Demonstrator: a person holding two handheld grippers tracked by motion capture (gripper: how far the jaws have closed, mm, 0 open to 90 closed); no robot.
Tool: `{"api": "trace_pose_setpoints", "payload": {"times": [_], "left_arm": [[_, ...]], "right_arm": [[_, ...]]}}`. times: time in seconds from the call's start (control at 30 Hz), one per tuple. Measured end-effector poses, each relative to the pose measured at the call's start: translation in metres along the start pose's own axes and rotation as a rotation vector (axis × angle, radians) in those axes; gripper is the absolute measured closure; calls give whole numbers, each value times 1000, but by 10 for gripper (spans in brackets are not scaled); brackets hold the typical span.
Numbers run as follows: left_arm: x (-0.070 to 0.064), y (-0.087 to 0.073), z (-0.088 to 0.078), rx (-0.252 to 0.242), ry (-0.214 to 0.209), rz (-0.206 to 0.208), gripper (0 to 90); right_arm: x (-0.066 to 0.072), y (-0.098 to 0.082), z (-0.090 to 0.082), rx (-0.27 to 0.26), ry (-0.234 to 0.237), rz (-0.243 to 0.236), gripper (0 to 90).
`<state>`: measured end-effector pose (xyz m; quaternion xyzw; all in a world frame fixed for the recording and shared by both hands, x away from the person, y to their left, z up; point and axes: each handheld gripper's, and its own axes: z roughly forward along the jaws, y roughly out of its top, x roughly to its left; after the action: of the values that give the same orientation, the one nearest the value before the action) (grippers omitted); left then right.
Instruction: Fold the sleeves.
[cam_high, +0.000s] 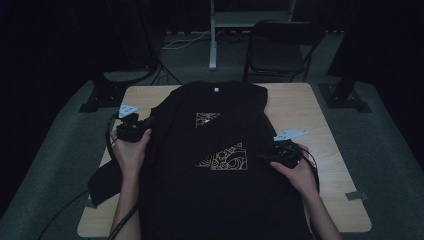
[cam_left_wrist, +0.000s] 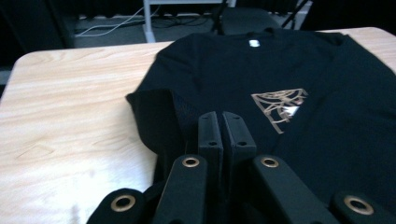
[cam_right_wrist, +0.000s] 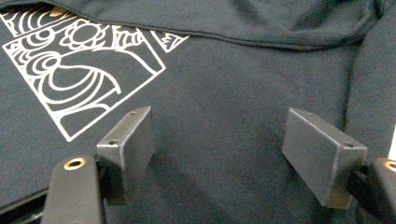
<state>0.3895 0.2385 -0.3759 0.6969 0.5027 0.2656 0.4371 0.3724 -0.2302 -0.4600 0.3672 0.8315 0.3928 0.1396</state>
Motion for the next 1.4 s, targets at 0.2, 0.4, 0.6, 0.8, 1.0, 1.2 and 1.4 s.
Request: {"api": "trace_pose_setpoints", "payload": {"times": [0.2, 0.4, 0.6, 0.8, 1.0, 1.2, 1.4], "left_arm": [[-17, 10, 6, 4, -37, 34, 882], [-35, 18, 15, 8, -85, 66, 882], [-52, 23, 30, 29, -130, 82, 882], [-69, 18, 56, 79, -173, 97, 881], [-86, 11, 76, 110, -204, 109, 882], [-95, 8, 106, 165, -231, 101, 882], [-104, 8, 127, 220, -246, 109, 881]], "right_arm": [[0, 0, 0, 1, -2, -4, 243], [0, 0, 0, -1, 1, -2, 242], [0, 0, 0, -1, 2, 1, 243], [0, -1, -1, -3, 7, 4, 242], [-1, -1, -1, -6, 11, 5, 242], [-1, -1, -1, -5, 8, 3, 242], [-1, -1, -1, -6, 9, 3, 241]]}}
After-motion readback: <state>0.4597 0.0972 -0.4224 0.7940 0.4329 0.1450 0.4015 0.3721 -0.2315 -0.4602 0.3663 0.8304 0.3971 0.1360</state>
